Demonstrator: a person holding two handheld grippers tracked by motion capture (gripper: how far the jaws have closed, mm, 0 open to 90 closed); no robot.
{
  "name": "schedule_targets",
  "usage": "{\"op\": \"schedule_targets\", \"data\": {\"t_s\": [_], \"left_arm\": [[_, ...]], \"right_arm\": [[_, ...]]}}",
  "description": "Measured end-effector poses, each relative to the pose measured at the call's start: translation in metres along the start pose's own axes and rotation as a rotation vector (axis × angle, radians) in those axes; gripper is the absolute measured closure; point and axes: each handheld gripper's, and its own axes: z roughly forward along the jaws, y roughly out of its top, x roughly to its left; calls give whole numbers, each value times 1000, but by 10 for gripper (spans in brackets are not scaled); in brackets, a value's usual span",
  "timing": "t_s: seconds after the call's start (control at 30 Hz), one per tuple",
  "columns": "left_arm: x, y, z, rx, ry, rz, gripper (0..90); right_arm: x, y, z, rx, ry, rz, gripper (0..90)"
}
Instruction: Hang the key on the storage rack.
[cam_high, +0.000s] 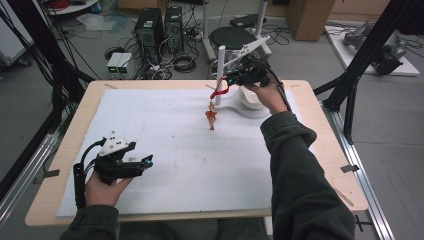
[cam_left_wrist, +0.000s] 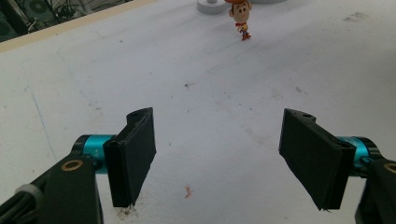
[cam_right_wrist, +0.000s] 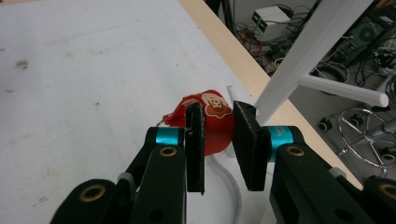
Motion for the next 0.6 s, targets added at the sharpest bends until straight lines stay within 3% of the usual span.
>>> {"op": "schedule_targets", "data": {"t_s": [0.3, 0.6], "left_arm": [[3, -1, 0, 5, 7, -2, 274], [3, -1, 2, 6, 8, -4, 274]], "right_arm": [[-15, 1, 19, 31, -8, 35, 750], [-21, -5, 27, 52, -28, 70, 750]]}}
